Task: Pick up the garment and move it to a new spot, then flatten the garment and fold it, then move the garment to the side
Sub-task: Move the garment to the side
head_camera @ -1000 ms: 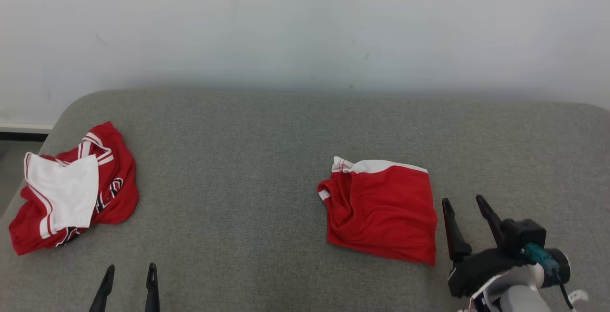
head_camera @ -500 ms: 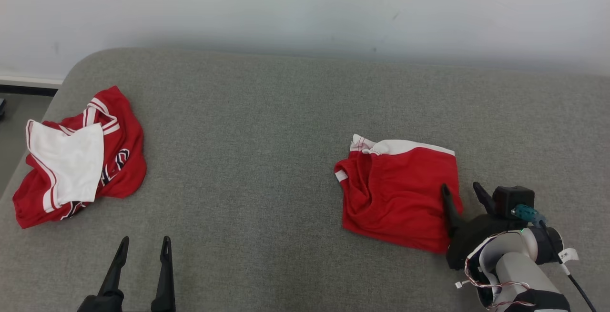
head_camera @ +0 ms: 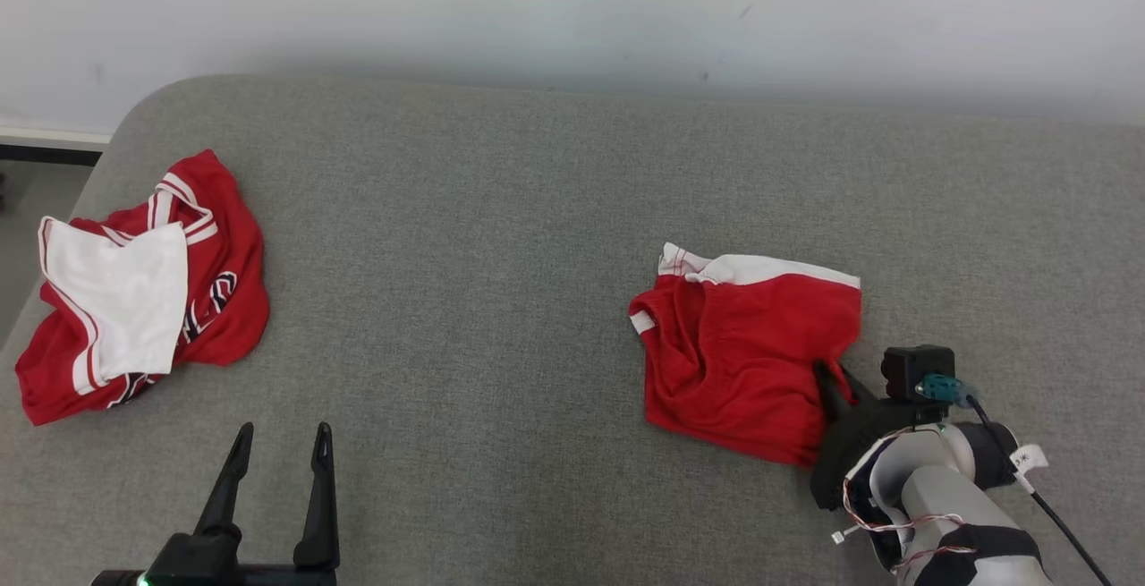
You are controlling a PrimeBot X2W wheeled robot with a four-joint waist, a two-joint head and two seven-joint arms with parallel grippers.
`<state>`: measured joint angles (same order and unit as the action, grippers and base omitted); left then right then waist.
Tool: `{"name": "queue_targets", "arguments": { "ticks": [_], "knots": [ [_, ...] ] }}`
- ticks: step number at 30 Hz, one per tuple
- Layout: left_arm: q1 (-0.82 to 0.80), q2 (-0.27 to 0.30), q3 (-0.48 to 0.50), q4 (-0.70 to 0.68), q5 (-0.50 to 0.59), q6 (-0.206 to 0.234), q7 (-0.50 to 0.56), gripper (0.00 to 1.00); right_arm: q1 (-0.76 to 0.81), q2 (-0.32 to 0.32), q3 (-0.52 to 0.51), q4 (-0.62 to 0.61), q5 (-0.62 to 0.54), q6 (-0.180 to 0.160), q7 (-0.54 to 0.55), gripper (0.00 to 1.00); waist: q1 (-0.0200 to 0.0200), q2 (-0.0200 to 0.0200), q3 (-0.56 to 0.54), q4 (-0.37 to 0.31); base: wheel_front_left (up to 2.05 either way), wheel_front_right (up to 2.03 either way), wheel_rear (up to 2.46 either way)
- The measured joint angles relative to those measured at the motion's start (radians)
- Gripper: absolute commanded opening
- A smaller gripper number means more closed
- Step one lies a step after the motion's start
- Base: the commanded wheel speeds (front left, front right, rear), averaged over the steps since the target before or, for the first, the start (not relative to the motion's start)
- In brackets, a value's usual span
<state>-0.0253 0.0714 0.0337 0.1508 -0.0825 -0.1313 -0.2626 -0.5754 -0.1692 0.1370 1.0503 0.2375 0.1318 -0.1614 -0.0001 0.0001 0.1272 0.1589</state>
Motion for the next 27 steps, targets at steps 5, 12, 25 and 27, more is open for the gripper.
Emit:
{"name": "queue_targets", "arguments": {
  "ticks": [5, 12, 25, 27],
  "knots": [
    [-0.003, 0.005, -0.003, -0.003, -0.007, 0.000, 0.000, 1.00, -0.049, -0.048, 0.070, 0.023, 0.004, 0.000, -0.001, 0.00, 0.0000, 0.0000, 0.012, 0.003, 0.00, 0.00, 0.00],
    [-0.007, 0.012, -0.003, -0.011, -0.016, 0.000, 0.000, 1.00, -0.118, -0.149, 0.190, 0.019, 0.011, 0.000, 0.025, 0.00, 0.0001, 0.0001, 0.035, -0.021, 0.00, 0.00, 0.00],
    [-0.128, 0.029, -0.041, -0.048, -0.040, 0.000, 0.000, 1.00, -0.342, -0.429, 0.416, -0.082, 0.084, 0.000, 0.093, 0.00, 0.0003, 0.0001, 0.169, -0.101, 0.00, 0.00, 0.00],
    [-0.145, 0.037, -0.045, -0.059, -0.042, 0.000, 0.000, 1.00, -0.375, -0.465, 0.430, -0.094, 0.101, 0.000, 0.100, 0.00, 0.0002, 0.0002, 0.196, -0.112, 0.00, 0.00, 0.00]
  ]
}}
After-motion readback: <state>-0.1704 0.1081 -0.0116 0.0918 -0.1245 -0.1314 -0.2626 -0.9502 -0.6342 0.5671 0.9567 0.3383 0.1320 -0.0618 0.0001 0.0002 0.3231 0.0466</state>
